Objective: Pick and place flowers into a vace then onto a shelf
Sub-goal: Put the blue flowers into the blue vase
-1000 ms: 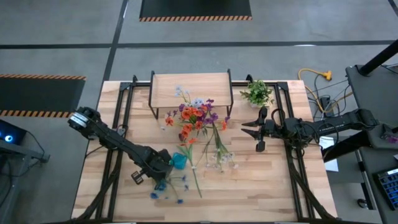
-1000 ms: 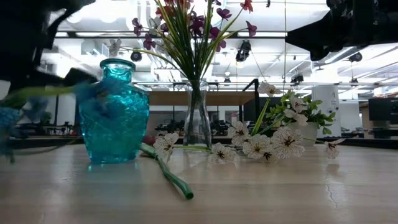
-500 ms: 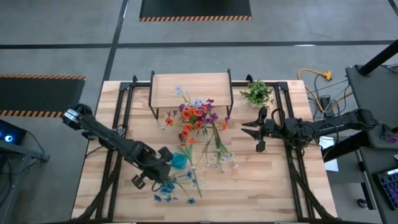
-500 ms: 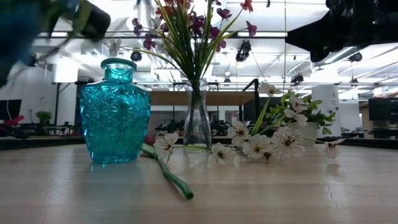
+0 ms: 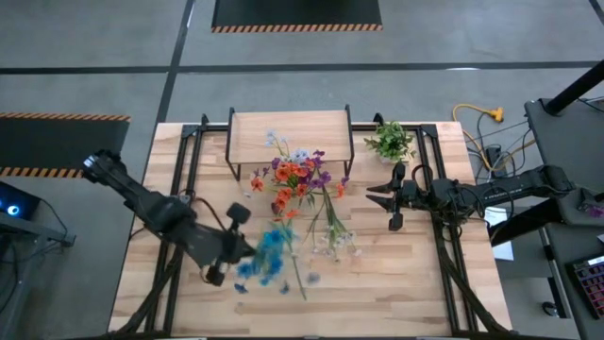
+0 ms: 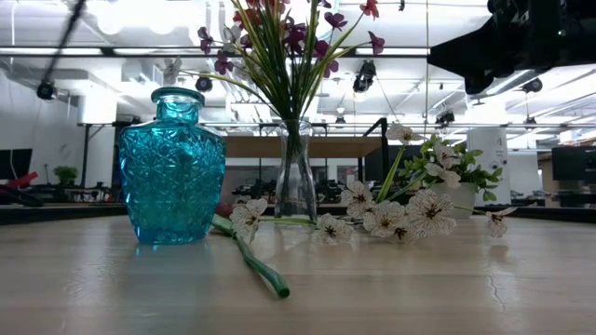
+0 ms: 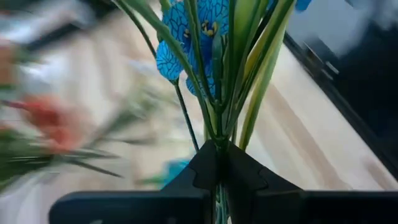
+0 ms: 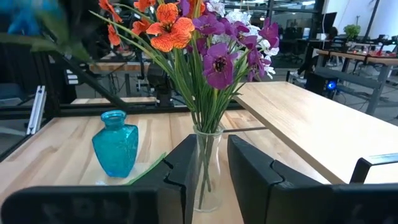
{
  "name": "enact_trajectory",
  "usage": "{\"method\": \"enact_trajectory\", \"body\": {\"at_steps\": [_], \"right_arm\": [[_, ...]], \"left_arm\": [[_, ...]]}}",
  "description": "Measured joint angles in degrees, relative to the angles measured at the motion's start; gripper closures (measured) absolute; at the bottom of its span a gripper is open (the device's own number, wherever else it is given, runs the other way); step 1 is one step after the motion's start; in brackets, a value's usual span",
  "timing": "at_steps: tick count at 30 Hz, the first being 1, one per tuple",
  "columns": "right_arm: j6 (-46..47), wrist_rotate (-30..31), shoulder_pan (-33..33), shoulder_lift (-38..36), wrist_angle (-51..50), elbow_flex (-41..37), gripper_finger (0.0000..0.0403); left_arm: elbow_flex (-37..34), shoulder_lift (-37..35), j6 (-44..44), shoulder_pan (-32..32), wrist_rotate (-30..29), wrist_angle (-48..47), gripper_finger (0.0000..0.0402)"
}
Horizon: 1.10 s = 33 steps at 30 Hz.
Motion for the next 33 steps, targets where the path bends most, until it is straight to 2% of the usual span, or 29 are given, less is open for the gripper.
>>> {"method": "enact_trajectory", "body": {"at_steps": [4, 8, 14, 18, 21, 26, 33], "right_arm": [[0.12, -0.02, 0.0, 0.0, 0.0, 0.0, 0.0317], [0.16, -0.02, 0.0, 0.0, 0.0, 0.0, 0.0312], [0.19, -0.02, 0.0, 0.2, 0.02, 0.0, 0.0317], [0.19, 0.0, 0.0, 0.22, 0.02, 0.0, 0.0323], [0.3, 0.0, 0.0, 0.28, 0.0, 0.0, 0.0326], [0.37, 0.02, 0.0, 0.28, -0.02, 0.0, 0.0322], [0.38, 0.07, 0.0, 0.28, -0.02, 0.02, 0.0316]], "left_arm": [[-4.27, -4.52, -0.94, -1.74, -13.37, 10.16, 0.0401], [-11.36, -8.45, 2.62, -3.19, -19.95, 23.04, 0.0401], [-23.45, -14.09, 4.87, -3.24, -20.98, 42.38, 0.0401], [-30.91, -17.03, 13.26, -3.69, -20.93, 55.64, 0.0402], [-35.85, -18.8, 14.7, -3.76, -20.76, 63.52, 0.0402], [-41.35, -19.65, 16.23, -3.76, -20.46, 69.75, 0.0402], [-42.97, -19.75, 15.56, -3.76, -18.82, 71.85, 0.0402]]}}
